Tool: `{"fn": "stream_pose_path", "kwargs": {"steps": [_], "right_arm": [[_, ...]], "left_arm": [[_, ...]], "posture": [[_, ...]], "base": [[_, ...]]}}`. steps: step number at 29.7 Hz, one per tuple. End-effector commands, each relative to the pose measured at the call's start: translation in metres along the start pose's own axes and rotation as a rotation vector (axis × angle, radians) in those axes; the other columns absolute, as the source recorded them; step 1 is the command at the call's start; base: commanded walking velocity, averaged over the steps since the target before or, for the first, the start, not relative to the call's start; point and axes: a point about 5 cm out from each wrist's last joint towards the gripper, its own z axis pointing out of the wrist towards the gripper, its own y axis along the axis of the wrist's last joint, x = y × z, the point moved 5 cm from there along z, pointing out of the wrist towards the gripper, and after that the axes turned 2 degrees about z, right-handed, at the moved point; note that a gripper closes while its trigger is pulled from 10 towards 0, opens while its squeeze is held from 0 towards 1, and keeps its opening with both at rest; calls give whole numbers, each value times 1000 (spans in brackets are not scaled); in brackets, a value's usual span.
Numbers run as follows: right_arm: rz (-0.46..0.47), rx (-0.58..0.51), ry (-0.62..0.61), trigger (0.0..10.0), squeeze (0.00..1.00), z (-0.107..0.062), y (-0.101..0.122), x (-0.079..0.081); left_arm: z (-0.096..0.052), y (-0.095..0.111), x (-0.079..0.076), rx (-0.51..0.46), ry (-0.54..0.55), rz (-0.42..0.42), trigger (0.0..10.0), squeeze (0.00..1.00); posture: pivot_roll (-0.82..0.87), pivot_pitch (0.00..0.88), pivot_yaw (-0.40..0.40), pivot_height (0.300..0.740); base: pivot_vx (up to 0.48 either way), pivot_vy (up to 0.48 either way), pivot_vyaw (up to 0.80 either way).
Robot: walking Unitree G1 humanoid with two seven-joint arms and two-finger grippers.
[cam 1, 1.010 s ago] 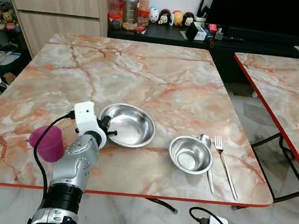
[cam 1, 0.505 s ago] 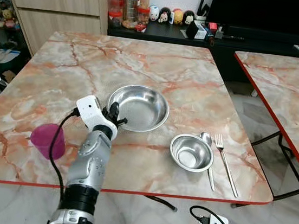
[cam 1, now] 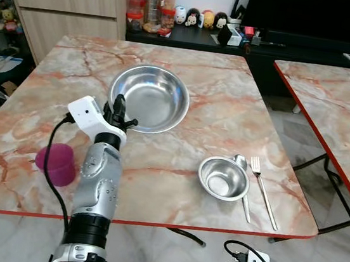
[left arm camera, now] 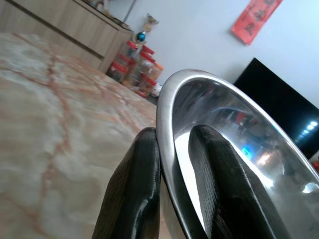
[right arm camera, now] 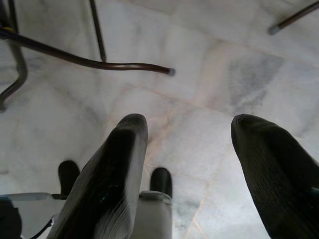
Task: Setting the table
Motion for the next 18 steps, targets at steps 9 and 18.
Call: {"fn": "stream_pose_path", "kwargs": {"steps": [9, 18], "right_arm": [[10, 49, -46, 10000, 0, -6, -20, -14], [8, 53, -49, 10000, 0, -7, -23, -16]], "left_arm": [[0, 9, -3, -44, -4, 10, 10000, 0], [1, 13, -5, -53, -9, 18, 10000, 0]], "posture": [[32, 0, -59, 740], [34, 0, -55, 740]], "base": [[0, -358, 0], [0, -358, 0]]}}
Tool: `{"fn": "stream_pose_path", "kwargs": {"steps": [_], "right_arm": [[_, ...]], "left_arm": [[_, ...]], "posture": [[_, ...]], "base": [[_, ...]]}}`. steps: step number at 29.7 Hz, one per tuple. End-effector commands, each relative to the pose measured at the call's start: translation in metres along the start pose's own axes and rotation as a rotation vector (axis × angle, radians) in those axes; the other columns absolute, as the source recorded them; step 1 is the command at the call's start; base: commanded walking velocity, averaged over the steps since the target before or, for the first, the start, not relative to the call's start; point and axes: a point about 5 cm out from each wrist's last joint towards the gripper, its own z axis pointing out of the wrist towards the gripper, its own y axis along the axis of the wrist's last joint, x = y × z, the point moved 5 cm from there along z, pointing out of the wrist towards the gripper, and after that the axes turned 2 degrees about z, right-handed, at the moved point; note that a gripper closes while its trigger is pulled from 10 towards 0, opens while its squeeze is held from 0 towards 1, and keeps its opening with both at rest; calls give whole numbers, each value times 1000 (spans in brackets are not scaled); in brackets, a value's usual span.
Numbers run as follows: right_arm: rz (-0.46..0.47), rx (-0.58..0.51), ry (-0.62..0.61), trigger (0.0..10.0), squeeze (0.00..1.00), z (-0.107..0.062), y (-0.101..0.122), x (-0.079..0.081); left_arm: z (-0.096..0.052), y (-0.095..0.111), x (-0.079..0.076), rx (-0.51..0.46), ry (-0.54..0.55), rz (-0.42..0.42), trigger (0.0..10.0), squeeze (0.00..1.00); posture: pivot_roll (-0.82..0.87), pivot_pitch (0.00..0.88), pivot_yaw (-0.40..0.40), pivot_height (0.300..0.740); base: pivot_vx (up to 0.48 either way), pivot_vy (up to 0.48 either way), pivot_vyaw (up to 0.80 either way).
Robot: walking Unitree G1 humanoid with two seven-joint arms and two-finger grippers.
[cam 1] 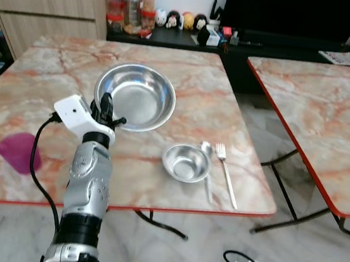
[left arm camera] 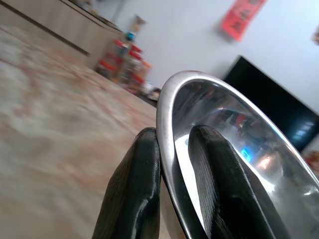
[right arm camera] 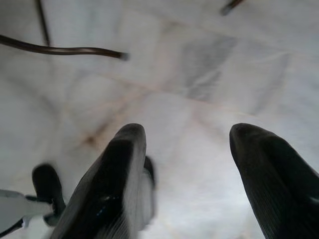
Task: Setting the table
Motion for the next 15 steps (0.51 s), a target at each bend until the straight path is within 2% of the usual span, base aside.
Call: {"fn": "stream_pose_path", "kwargs": {"steps": [1, 10, 15], "right_arm": [[6, -19, 4, 10000, 0, 1, 7, 3], [5, -27, 13, 10000, 0, 1, 8, 5], [0, -26, 17, 10000, 0, 1, 8, 6]], "left_arm": [[4, 16, -1, -50, -12, 22, 10000, 0], [5, 24, 3, -71, -6, 31, 10000, 0], [5, 35, 15, -107, 32, 47, 10000, 0]], "posture": [[35, 0, -54, 740], [41, 0, -51, 740], [53, 0, -58, 740]], "base": [[0, -356, 0], [0, -354, 0], [0, -352, 0]]}}
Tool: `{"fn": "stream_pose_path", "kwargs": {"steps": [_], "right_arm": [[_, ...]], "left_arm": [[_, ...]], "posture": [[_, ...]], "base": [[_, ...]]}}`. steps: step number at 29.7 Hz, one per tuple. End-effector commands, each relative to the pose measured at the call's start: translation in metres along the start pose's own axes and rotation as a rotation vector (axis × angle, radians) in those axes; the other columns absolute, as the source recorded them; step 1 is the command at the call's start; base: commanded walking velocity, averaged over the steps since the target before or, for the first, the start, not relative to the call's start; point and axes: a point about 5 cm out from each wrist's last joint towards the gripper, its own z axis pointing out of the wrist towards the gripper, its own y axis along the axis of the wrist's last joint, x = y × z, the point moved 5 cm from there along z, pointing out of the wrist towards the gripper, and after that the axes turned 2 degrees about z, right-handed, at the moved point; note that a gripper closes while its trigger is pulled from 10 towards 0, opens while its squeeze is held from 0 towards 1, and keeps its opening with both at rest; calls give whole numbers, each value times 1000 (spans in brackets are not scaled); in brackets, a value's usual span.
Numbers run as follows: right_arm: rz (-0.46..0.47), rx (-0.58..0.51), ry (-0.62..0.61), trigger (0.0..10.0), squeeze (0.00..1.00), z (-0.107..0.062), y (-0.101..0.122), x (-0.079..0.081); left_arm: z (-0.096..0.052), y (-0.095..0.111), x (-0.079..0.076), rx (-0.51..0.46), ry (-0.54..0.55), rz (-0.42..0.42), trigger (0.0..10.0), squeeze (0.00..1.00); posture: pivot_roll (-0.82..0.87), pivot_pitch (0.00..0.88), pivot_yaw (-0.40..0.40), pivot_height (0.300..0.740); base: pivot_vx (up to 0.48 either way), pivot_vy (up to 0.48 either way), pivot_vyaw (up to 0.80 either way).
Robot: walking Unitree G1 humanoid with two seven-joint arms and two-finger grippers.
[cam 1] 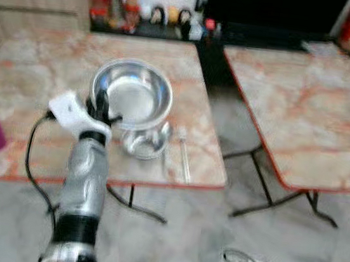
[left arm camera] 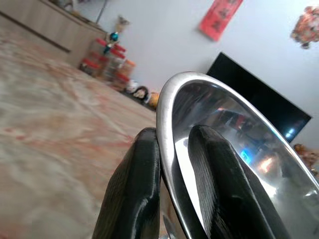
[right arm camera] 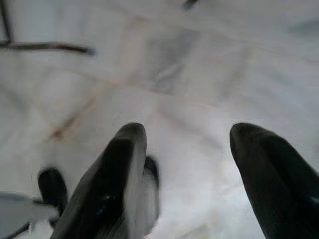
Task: Setting the table
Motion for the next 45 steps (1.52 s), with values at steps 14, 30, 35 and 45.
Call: {"fn": "stream_pose_path", "kwargs": {"steps": [14, 30, 35, 45], "right_arm": [[7, -17, 11, 10000, 0, 2, 6, 7], [8, -23, 16, 10000, 0, 3, 10, 11], [11, -22, 13, 10000, 0, 2, 9, 10], [10, -18, 19, 10000, 0, 2, 7, 14]], "left_arm": [[-19, 55, 82, -157, 241, 147, 10000, 0], [-74, 74, 193, -165, 656, 357, 10000, 0], [-107, 57, 239, -32, 754, 483, 10000, 0], [-153, -64, 249, 560, 554, 588, 10000, 0]], "posture": [[71, 0, -66, 740], [81, 0, -66, 740], [84, 0, -59, 740], [75, 0, -51, 740]], "base": [[0, -347, 0], [0, -86, 0], [0, 0, 0], [0, 0, 0]]}}
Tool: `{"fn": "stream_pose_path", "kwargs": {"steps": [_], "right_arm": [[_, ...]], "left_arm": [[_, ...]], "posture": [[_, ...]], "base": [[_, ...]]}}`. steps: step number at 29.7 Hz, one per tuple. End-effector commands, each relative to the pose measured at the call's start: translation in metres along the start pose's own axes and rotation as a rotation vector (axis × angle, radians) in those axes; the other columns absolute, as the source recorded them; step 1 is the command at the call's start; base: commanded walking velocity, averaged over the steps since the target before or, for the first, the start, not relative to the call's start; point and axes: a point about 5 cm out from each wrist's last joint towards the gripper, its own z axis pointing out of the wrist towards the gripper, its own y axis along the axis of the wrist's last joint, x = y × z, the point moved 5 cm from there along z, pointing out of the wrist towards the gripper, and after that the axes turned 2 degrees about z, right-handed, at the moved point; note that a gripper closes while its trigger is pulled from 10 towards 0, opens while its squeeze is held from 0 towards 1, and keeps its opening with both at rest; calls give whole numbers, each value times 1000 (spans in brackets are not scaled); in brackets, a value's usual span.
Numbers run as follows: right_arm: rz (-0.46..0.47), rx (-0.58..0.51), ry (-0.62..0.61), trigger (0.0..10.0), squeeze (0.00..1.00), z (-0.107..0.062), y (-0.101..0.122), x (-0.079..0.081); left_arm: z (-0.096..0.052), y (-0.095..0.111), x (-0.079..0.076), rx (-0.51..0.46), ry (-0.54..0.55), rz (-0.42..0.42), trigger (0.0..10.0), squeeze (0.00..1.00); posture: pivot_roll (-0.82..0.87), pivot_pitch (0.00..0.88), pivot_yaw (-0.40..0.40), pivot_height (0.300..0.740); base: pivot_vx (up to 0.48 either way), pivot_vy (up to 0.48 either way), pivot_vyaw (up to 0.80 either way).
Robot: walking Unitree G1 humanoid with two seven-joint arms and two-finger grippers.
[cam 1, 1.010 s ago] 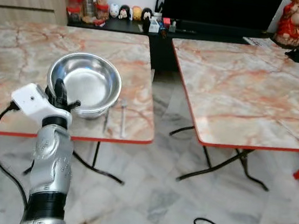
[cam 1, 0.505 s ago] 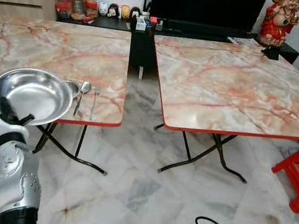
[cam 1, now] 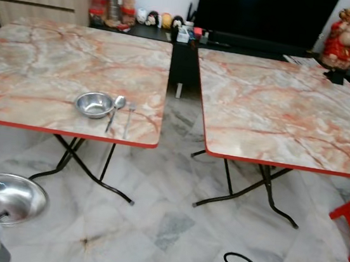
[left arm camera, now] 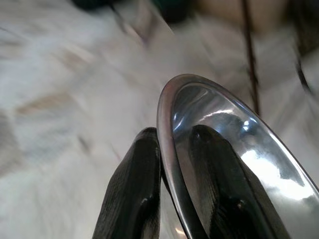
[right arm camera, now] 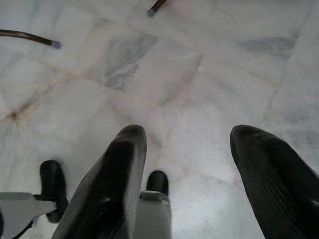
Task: Setting the table
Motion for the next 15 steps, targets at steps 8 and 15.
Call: {"fn": "stream_pose_path", "kwargs": {"steps": [8, 15], "right_arm": [[-32, -13, -5, 10000, 0, 1, 7, -2], [-47, -20, 0, 10000, 0, 2, 10, -2]], "left_arm": [[-23, -58, -88, 258, -331, -27, 10000, 0], [-29, -70, -105, 332, -367, -42, 10000, 0]], "posture": [[66, 0, -56, 740], [63, 0, -66, 740]], "base": [[0, 0, 0], [0, 0, 0]]}}
